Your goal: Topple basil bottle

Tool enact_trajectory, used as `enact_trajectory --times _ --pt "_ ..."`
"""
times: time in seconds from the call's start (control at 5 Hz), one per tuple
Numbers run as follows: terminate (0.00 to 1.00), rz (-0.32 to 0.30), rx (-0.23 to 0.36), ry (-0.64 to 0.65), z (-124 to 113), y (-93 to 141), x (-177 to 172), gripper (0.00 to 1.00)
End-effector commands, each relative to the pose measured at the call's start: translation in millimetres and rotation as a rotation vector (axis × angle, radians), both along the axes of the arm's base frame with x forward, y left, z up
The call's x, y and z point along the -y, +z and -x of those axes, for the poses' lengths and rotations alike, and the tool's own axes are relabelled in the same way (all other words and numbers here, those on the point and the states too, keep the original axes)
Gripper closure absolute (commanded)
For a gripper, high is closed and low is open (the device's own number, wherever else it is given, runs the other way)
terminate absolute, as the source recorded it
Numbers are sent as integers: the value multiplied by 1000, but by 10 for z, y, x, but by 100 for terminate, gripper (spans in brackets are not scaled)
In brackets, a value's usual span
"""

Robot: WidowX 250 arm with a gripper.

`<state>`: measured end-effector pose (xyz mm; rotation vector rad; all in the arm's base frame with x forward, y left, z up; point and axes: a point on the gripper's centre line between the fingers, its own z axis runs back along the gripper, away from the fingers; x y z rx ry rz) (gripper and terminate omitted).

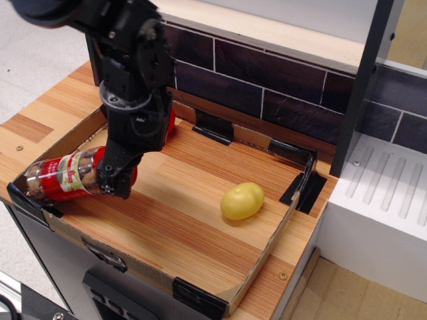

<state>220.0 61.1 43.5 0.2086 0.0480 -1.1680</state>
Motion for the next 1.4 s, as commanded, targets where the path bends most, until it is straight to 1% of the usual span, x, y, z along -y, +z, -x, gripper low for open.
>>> enact_trajectory --times 0.0,0.2,0.4,0.6,0.8,1.0,1.2 --pt "0 149 53 62 -137 -84 -7 100" --pt "0 174 65 71 -157 -82 -23 100" --pt "0 186 118 116 -171 5 -70 0" --pt "0 174 125 178 -186 154 -96 0" --pt "0 143 167 251 -193 365 -145 0" --pt "0 128 173 330 -237 627 -181 0" --pt "0 128 173 330 -237 627 -181 0"
